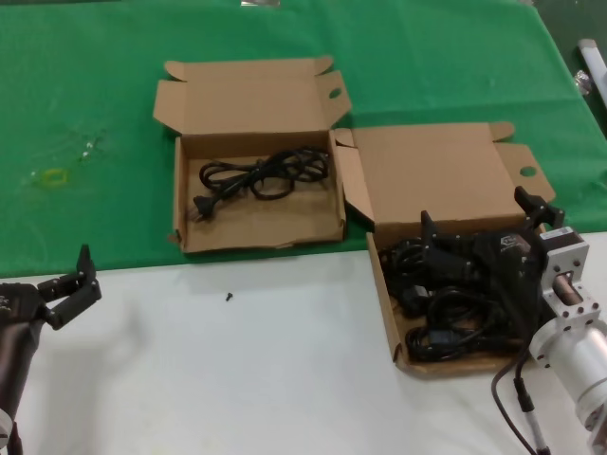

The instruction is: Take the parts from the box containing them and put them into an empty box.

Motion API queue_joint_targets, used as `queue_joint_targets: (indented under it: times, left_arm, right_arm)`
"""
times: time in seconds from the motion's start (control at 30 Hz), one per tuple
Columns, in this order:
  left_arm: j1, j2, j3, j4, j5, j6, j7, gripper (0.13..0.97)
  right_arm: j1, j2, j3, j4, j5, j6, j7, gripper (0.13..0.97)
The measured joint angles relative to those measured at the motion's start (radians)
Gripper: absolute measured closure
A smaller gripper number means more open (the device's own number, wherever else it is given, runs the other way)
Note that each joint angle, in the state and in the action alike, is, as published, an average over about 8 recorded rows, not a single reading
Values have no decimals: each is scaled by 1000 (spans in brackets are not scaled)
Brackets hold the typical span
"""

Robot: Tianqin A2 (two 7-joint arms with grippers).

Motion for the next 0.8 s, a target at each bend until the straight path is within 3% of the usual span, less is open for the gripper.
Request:
queue_joint_targets:
  times: [0.8]
  left_arm:
    - [0,0,0,0,0,0,0,132]
  right_arm:
    - [0,0,0,0,0,0,0,129]
